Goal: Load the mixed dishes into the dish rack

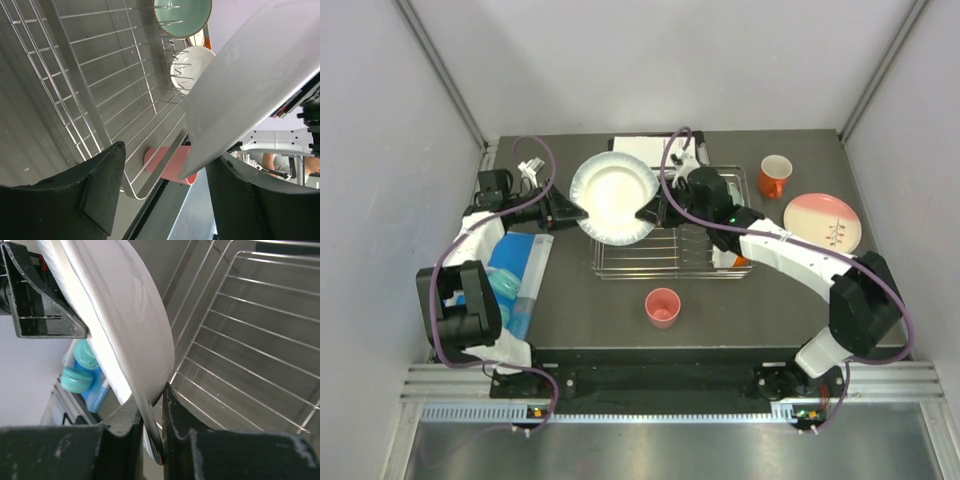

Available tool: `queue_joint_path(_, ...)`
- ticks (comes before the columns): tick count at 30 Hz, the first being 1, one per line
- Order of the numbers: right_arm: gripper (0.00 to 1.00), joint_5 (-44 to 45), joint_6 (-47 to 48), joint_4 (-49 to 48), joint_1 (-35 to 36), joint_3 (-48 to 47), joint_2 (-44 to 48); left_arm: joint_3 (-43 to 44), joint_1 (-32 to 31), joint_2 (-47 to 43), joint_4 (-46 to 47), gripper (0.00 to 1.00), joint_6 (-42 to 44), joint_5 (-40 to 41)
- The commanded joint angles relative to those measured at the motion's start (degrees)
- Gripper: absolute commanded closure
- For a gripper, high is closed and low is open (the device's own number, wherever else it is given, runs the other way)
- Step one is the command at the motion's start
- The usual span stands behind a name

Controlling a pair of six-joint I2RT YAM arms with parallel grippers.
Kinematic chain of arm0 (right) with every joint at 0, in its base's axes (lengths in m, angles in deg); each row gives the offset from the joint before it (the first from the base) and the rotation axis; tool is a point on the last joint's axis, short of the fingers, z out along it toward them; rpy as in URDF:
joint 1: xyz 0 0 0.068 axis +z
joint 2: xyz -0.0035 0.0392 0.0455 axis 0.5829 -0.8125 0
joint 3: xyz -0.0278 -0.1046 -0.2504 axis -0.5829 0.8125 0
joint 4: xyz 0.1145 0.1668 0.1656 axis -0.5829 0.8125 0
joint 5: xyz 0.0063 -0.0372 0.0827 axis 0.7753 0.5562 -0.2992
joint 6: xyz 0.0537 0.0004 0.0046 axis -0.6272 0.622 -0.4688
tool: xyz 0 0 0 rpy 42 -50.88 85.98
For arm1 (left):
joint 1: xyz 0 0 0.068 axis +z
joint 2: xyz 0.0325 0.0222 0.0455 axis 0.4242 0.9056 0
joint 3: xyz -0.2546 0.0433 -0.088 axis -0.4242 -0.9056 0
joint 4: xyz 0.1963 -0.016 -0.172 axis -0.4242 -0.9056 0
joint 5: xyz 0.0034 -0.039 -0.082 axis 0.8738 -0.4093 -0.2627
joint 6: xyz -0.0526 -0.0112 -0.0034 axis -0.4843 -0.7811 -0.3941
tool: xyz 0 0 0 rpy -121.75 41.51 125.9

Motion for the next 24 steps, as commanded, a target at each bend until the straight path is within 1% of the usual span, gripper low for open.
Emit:
queue_joint_path(1, 1.0, 2.03, 8.27, -3.34, -1.02, -9.89, 5.71, 4.2, 0.1, -0.27, -5.01, 0.28, 4.89, -0.04)
queue_joint_path(3, 1.0, 5.27, 14.77, 2.37, -1.29, -12.36, 6.42, 6.47, 1.15, -0.53, -5.63, 0.24, 4.37, -1.17)
queue_joint_path(4, 1.0, 8.76, 20.45, 6.83, -1.29, -14.99, 6.85, 7.36, 2.55, -0.62, -6.33, 0.15, 4.1, -1.87)
queue_joint_path(6, 1.0, 12.39, 26.1, 10.11, -1.29, -17.2, 7.56, 10.17, 4.22, -0.53, -7.38, 0.11, 3.92, -3.72)
queue_joint_path(7, 1.0, 15.54, 31.52, 12.3, -1.2, -18.78, 8.17, 10.96, 5.89, -0.62, -8.34, 0.09, 3.93, -4.16)
queue_joint_path(8, 1.0, 19.22, 33.84, 13.02, -1.46, -19.4, 8.44, 11.84, 6.77, -0.71, -8.35, 0.08, 3.93, -4.69)
queue_joint_path(9, 1.0, 20.13, 35.86, 13.72, -1.82, -20.1, 8.7, 12.02, 7.74, -0.88, -8.44, 0.08, 4.27, -5.39)
queue_joint_path(10, 1.0, 22.4, 40.76, 15.47, -2.08, -21.42, 8.53, 12.03, 9.4, -0.97, -8.44, 0.08, 4.45, -5.57)
queue_joint_path(12, 1.0, 25.83, 45.18, 17.76, -2.08, -23.18, 8.0, 11.94, 10.99, -0.88, -8.62, 0.07, 4.89, -5.92)
queue_joint_path(13, 1.0, 29.24, 49.64, 19.94, -2.0, -24.75, 7.3, 11.76, 12.39, -0.8, -8.62, 0.07, 4.89, -6.27)
queue_joint_path(14, 1.0, 31.19, 51.86, 20.66, -1.91, -25.29, 7.04, 11.5, 13.02, -0.45, -9.14, 0.07, 4.89, -6.36)
queue_joint_path(15, 1.0, 33.39, 54.14, 20.76, -1.73, -25.21, 7.12, 11.41, 13.54, -0.27, -9.32, 0.07, 5.15, -6.45)
queue_joint_path(16, 1.0, 36.98, 59.21, 19.71, -1.21, -24.08, 7.73, 11.24, 13.55, -0.18, -9.84, 0.07, 5.33, -6.1)
queue_joint_path(18, 1.0, 39.9, 64.51, 17.43, -0.77, -22.14, 8.87, 10.27, 13.29, -0.53, -9.59, 0.07, 5.68, -5.66)
queue_joint_path(19, 1.0, 42.09, 69.5, 14.72, -0.33, -19.78, 10.1, 9.66, 12.76, -0.79, -8.98, 0.07, 5.42, -4.7)
queue_joint_path(21, 1.0, 43.95, 74.09, 12.07, 0.11, -17.66, 10.98, 8.51, 11.1, -1.58, -8.1, 0.07, 5.51, -3.3)
queue_joint_path(22, 1.0, 44.91, 78.99, 10.32, 0.2, -16.08, 11.51, 8.25, 10.3, -1.59, -8.09, 0.07, 5.59, -1.9)
queue_joint_path(24, 1.0, 45.27, 84.37, 7.94, 0.55, -13.97, 12.13, 8.42, 7.94, -1.5, -8.35, 0.07, 6.21, -0.57)
